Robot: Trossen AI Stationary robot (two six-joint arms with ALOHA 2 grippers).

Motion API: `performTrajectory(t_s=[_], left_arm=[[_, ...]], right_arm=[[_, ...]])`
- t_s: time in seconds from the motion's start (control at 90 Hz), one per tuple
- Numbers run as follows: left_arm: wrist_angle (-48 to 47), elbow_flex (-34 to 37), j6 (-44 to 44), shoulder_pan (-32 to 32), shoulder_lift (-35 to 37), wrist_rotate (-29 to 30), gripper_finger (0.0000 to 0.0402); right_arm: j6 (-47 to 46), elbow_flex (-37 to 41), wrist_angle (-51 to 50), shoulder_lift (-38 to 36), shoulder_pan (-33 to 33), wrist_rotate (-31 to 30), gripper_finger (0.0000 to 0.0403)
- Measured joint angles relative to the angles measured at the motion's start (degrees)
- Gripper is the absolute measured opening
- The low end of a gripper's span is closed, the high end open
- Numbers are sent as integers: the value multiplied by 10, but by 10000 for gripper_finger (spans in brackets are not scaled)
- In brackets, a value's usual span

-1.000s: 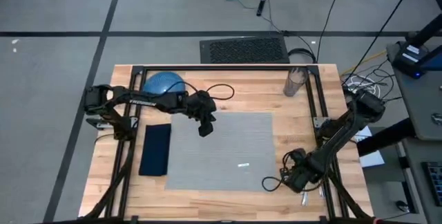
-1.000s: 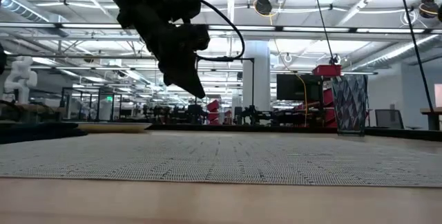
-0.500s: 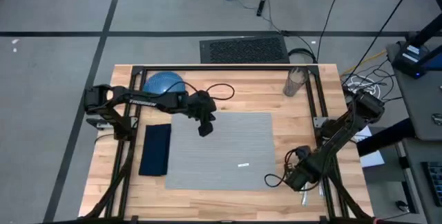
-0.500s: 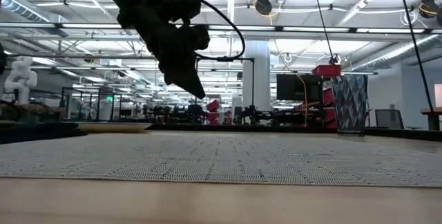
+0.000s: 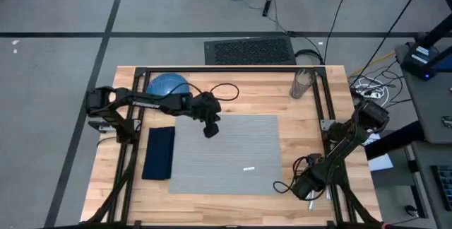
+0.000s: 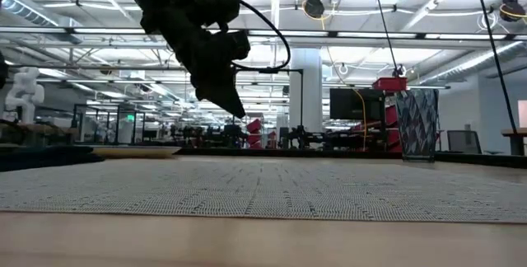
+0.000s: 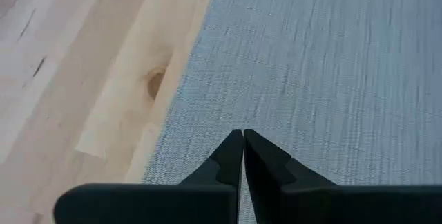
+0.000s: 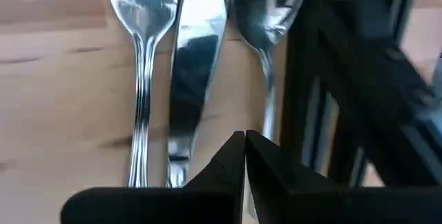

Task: Set table place
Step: Adjust the silver spoon

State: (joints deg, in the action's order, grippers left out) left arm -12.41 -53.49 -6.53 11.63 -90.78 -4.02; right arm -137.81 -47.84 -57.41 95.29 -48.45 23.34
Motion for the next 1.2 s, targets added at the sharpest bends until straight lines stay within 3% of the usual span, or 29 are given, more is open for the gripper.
performTrajectory(t_s=[0.222,0.744,1.2], left_arm=[[0,0,11,0,0,3,0],[1,0,10,4,0,17,0],[-8,0,9,4,0,28,0]], right_arm=[[-25,5,-10,34,4,68,0],[-16,-1,-55,29,3,70,0],[-11,53,40,27,-3,98,0]])
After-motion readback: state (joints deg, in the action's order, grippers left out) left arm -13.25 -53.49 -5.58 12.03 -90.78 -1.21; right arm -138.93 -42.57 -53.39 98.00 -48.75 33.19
